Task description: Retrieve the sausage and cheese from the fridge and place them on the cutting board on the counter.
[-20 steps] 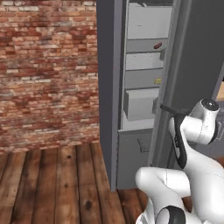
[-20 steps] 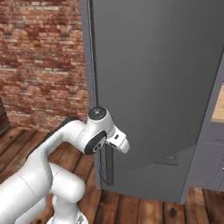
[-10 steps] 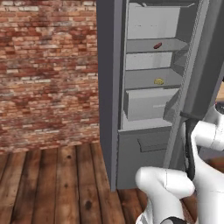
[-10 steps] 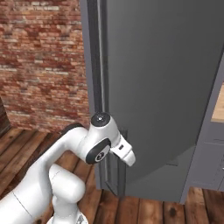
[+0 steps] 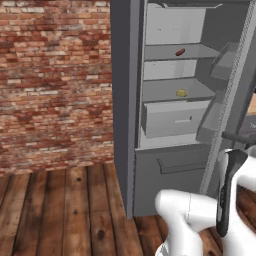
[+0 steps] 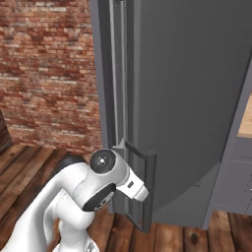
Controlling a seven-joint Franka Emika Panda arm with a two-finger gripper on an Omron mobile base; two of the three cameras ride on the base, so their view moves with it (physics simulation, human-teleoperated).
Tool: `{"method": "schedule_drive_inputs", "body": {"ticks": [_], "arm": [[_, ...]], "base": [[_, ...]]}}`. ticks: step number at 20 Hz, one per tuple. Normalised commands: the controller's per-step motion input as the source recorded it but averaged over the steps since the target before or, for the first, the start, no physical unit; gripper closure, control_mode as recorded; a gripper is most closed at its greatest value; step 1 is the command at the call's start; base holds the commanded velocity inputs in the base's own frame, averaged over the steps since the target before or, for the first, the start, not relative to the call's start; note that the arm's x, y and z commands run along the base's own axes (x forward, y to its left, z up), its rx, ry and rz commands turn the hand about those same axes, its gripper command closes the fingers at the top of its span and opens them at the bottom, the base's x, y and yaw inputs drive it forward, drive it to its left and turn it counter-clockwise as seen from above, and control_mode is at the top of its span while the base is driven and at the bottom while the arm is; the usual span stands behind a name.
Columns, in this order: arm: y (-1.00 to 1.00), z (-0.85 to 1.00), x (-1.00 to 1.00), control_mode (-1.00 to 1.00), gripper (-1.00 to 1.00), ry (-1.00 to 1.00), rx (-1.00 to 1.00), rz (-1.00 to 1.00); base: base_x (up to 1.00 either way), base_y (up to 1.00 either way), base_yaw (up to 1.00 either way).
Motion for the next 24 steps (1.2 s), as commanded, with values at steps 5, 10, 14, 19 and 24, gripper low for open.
{"method": "schedule_drive_inputs", "body": {"ticks": [5, 10, 14, 19, 24], "arm": [[0.59, 0.17, -0.27, -1.00, -1.00, -0.01, -0.04, 0.01], [0.74, 0.19, 0.03, -1.00, -1.00, 0.00, -0.02, -0.08], [0.62, 0.24, 0.21, -1.00, -1.00, 0.01, 0.00, -0.17], [0.31, 0.04, 0.59, -1.00, -1.00, 0.00, 0.00, -0.17], [0.12, -0.04, 0.77, -1.00, -1.00, -0.08, 0.07, -0.23]], "base": [[0.00, 0.00, 0.00], [0.00, 0.00, 0.00], [0.00, 0.00, 0.00], [0.00, 0.00, 0.00], [0.00, 0.00, 0.00]]}}
